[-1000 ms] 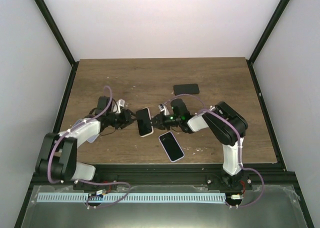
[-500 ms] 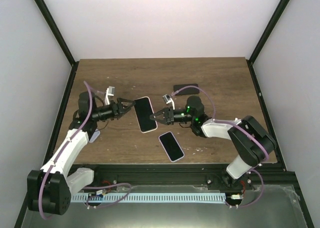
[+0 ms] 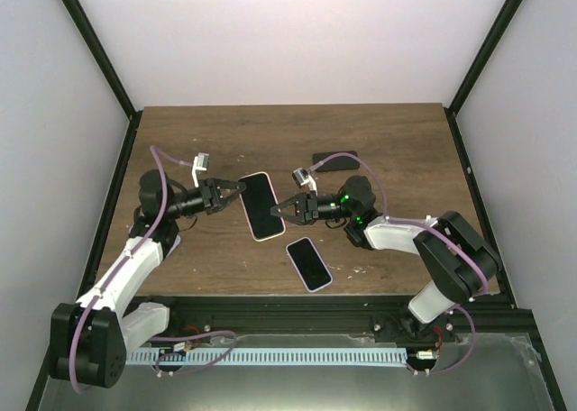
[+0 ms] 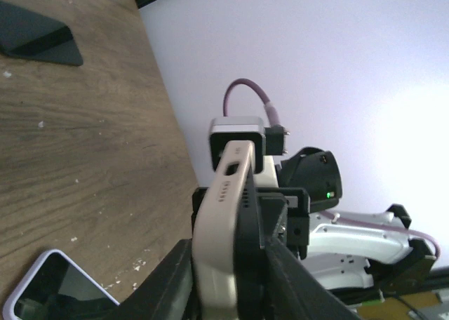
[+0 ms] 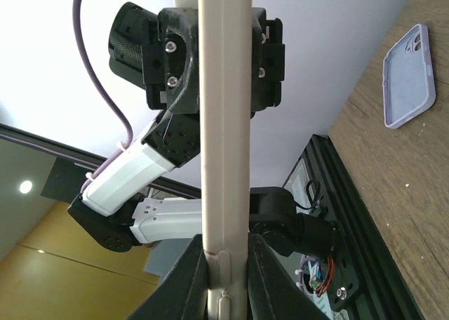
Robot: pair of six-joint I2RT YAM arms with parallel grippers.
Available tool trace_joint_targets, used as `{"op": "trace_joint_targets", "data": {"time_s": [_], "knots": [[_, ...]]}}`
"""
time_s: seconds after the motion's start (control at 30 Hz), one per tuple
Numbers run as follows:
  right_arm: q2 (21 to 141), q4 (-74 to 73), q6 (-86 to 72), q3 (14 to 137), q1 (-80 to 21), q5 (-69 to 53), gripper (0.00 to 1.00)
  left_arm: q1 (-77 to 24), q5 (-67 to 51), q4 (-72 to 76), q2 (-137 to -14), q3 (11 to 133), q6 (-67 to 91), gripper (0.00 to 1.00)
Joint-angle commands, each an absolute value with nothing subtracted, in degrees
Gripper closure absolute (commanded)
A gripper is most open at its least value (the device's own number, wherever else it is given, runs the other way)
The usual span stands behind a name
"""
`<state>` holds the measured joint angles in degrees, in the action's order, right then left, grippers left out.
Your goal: Put the phone into the phone case
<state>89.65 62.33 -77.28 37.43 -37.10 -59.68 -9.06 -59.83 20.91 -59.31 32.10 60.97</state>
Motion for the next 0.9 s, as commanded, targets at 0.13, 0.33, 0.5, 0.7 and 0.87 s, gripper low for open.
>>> {"op": "trace_joint_targets", "data": {"time_s": [0.13, 0.33, 0.5, 0.7, 0.87], "knots": [[89.9, 67.0, -77.3, 38.4, -37.6, -59.9, 0.88, -9.2, -60.2, 19.7, -61.9, 33.9, 59.5, 1.0], [89.5, 64.3, -76.1, 39.3, -37.7, -58.3, 0.91, -9.2, -58.2, 5.3, -62.4, 38.4, 50.7, 0.97], [89.5, 66.1, -78.1, 39.5, -37.6, -53.5, 0.95, -9.2, -59.8, 4.2, -61.1, 38.2, 52.6, 0.58], [90.4, 66.7, -79.6, 41.2, -37.6, -47.0, 0.96, -10.0, -61.7, 8.6, -58.3, 32.5, 57.7, 0.36], [91.6, 65.3, -79.1, 42.9, -37.6, -43.6, 0.96, -12.7, -62.3, 15.2, -57.2, 28.5, 63.2, 0.36]]}}
